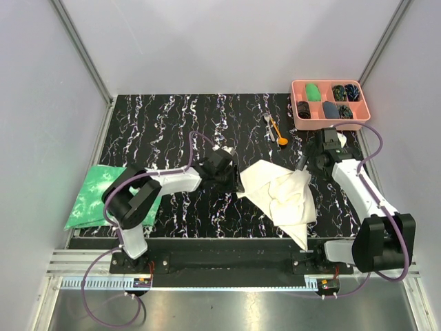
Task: Fold the napkin into a case and place the utensils inside
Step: Pick up the crumpled napkin from the center of the board.
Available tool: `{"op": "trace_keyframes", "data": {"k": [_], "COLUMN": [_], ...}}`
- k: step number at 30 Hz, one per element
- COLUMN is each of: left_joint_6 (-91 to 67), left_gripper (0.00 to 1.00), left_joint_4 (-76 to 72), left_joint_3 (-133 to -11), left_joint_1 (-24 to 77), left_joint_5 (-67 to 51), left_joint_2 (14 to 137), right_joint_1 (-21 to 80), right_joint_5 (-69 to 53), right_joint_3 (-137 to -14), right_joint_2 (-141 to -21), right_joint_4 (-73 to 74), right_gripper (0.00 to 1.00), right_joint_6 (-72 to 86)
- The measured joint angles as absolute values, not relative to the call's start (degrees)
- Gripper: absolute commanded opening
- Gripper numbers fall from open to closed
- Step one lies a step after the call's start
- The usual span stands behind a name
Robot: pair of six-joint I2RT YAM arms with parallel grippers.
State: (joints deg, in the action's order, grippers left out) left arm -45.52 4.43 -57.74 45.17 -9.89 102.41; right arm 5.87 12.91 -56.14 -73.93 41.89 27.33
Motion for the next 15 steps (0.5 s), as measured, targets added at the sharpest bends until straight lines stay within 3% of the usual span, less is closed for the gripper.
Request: {"op": "trace_keyframes", "data": {"k": [3,8,15], "left_joint_6": [-46.3,-47.4,-49.9], "left_gripper": [0.43,0.57,0.43], "left_joint_4": [4.0,2.4,-2.8], "left_joint_3": [-57.1,-52.9,-51.2], "left_joint_1": [45.1,45.0,44.0], "left_joint_5": [-9.1,-6.9,-7.8], "left_joint_2": [102.8,100.4,100.4], "right_joint_1": [5.1,4.5,4.5], "right_joint_5": [12.9,12.6,12.4], "right_joint_3": [-56.1,-56.1,-56.2], "right_joint_2": [-74.8,-75.2,-78.1], "right_joint_4": [41.8,41.6,40.9], "right_gripper": [0.94,0.94,0.92], "right_joint_6": [26.6,26.1,26.0]}}
